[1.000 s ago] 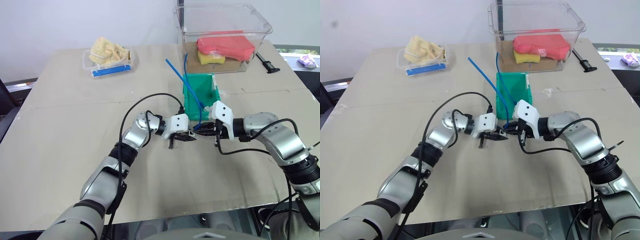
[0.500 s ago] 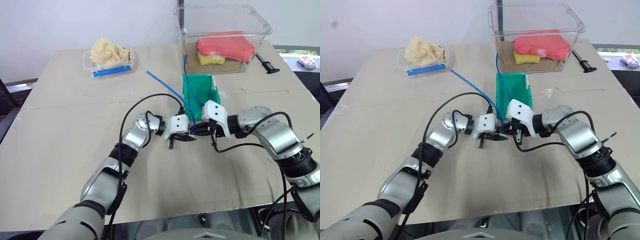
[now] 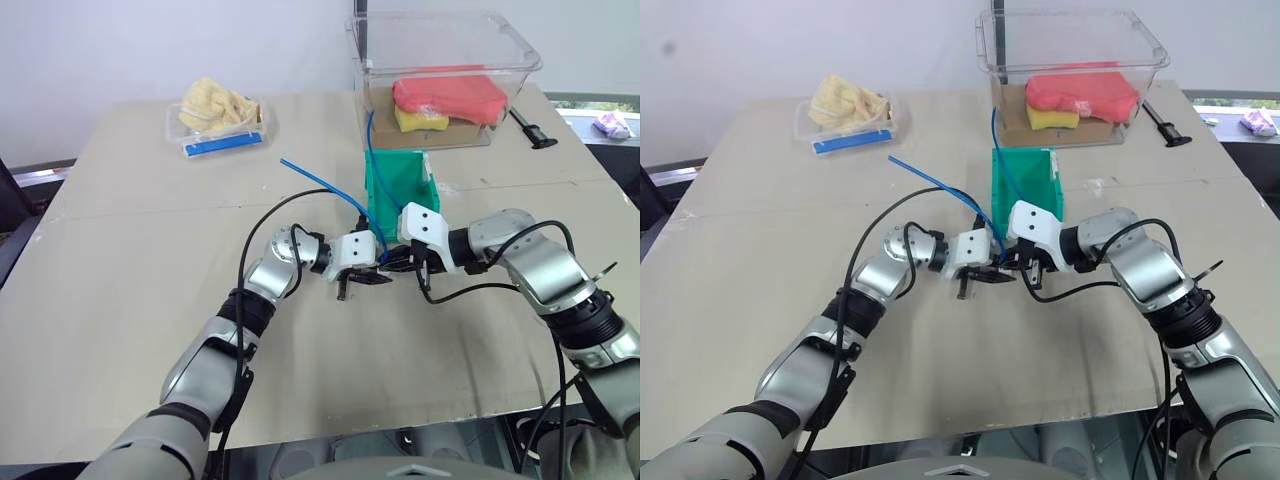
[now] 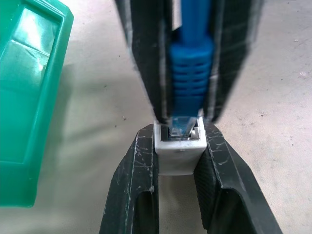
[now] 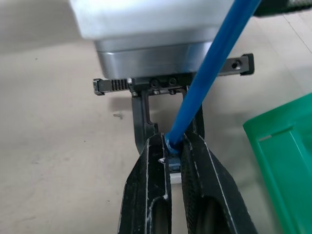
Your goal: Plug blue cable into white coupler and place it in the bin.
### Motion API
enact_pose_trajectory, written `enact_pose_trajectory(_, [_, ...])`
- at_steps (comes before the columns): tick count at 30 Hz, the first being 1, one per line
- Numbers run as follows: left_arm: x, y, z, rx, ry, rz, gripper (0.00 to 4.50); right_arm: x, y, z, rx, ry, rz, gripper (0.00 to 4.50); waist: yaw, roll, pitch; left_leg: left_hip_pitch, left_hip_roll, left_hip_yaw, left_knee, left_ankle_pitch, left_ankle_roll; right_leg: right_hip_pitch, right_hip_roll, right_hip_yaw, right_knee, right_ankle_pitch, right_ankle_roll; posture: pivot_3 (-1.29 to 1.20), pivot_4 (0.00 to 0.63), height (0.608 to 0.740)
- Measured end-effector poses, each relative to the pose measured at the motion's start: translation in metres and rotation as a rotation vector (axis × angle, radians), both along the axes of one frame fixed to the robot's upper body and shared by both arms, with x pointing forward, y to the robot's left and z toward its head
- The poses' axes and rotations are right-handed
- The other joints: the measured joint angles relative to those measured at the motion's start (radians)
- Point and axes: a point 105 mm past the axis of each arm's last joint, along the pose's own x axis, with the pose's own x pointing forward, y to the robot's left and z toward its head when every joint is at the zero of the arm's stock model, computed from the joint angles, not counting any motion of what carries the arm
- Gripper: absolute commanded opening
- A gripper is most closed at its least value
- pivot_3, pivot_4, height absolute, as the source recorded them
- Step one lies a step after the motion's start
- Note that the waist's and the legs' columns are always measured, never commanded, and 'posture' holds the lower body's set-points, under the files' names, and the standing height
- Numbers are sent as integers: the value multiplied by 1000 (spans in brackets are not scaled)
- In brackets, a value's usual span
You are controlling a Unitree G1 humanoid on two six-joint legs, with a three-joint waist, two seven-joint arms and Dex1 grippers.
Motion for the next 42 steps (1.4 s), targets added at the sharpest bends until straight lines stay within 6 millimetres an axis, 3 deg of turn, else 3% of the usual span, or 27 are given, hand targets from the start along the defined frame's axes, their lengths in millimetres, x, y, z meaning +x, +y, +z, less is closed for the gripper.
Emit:
enact_pose_trajectory(10, [1,3,-5,5,24,33,384,8,1,-6,46,-43,28,0,-2,-1,-11,5,0,-1,0,0,0,4,1,-1,0,0,0,0,150,740])
enact_pose_trajectory(14, [0,3,-4,-9,41,52,384,12,-3,-11,126,-73,-37,1480,-4,0,-9,3,1,-1,0,0,0,3,1,0,1,0,0,0,150,740])
enact_pose_trajectory(16, [-4,0,0,-30,46,40,384,9,-9,-2,189,-86,-81,2395,-1,2,-7,-1,1,-1,1,0,0,-1,1,0,2,0,0,0,150,740])
enact_pose_trajectory(18, [-5,-1,5,-43,49,44,384,6,-18,25,251,-146,-117,3270,1,2,-7,-5,0,-1,1,0,0,-5,0,0,3,1,-1,0,150,740])
enact_pose_trajectory(20, [-7,2,6,-51,75,67,384,-1,-37,65,309,-263,-166,4180,2,2,-7,-6,-1,-1,1,0,0,-8,-1,1,7,0,-1,0,150,740])
enact_pose_trajectory(21, [-7,5,6,-56,97,89,384,-10,-47,82,330,-326,-189,4354,4,2,-7,-7,0,-2,1,0,0,-9,-1,0,6,0,-1,0,150,740])
enact_pose_trajectory(23, [-7,13,11,-79,134,136,384,-31,-56,92,347,-370,-205,4354,5,2,-7,-9,0,-3,0,0,-1,-10,0,-1,5,0,-1,0,150,740])
enact_pose_trajectory(29, [1,9,51,-235,254,270,384,-67,-78,72,314,-380,-382,4354,9,1,-7,-12,-2,-2,5,-1,1,-11,-1,-1,7,0,0,0,150,740])
enact_pose_trajectory(31, [10,4,70,-302,294,326,384,-72,-87,70,305,-407,-471,4354,16,-1,-6,-12,-2,-4,6,-2,4,-10,-1,-2,8,0,0,0,150,740])
enact_pose_trajectory(34, [29,-9,128,-408,362,424,384,-83,-97,53,329,-391,-657,4354,26,-2,-5,-11,-1,-3,9,-1,2,-9,0,-4,11,-2,4,0,150,740])
enact_pose_trajectory(37, [42,-20,153,-432,359,479,384,-85,-102,51,365,-407,-754,4354,21,-2,-5,-6,-2,-2,9,1,0,-5,0,0,12,-2,4,0,150,740])
enact_pose_trajectory(42, [72,-43,131,-368,429,634,384,-81,-101,56,468,-431,-854,4354,22,-3,-4,2,-2,-1,4,0,1,1,0,0,8,-3,5,0,150,740])
